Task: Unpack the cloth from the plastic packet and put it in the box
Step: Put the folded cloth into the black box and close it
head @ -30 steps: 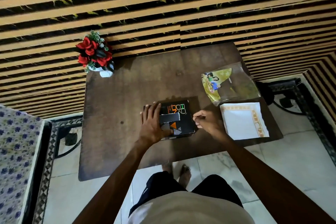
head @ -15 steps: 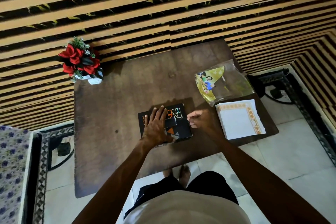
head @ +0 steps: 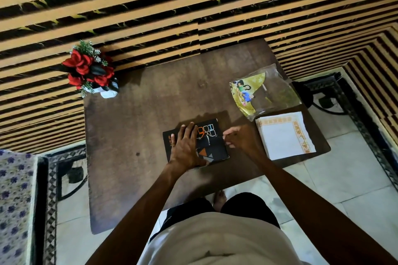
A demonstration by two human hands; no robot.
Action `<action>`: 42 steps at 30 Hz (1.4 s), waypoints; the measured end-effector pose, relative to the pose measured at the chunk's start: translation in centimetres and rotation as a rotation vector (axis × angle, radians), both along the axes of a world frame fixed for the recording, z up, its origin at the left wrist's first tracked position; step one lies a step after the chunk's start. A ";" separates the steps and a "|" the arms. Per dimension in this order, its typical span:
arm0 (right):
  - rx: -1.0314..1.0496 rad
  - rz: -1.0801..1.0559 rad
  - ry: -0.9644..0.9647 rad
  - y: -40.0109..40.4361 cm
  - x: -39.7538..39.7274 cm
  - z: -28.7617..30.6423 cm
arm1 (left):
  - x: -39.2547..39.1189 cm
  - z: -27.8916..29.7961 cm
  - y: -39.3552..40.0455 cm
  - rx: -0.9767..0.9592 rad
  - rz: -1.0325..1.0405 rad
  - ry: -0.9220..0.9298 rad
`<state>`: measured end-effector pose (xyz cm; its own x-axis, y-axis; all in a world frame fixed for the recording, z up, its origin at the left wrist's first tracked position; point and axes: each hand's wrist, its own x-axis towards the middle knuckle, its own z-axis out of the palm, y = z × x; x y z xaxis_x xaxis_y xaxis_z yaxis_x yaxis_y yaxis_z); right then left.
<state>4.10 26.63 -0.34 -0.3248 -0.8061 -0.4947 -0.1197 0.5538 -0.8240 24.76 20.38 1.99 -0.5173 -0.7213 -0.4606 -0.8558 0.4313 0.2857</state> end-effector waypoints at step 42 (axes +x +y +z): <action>0.382 -0.008 -0.078 5.8 -24.3 -1.0 | -10.0 -3.0 0.6 -0.117 -0.071 -0.216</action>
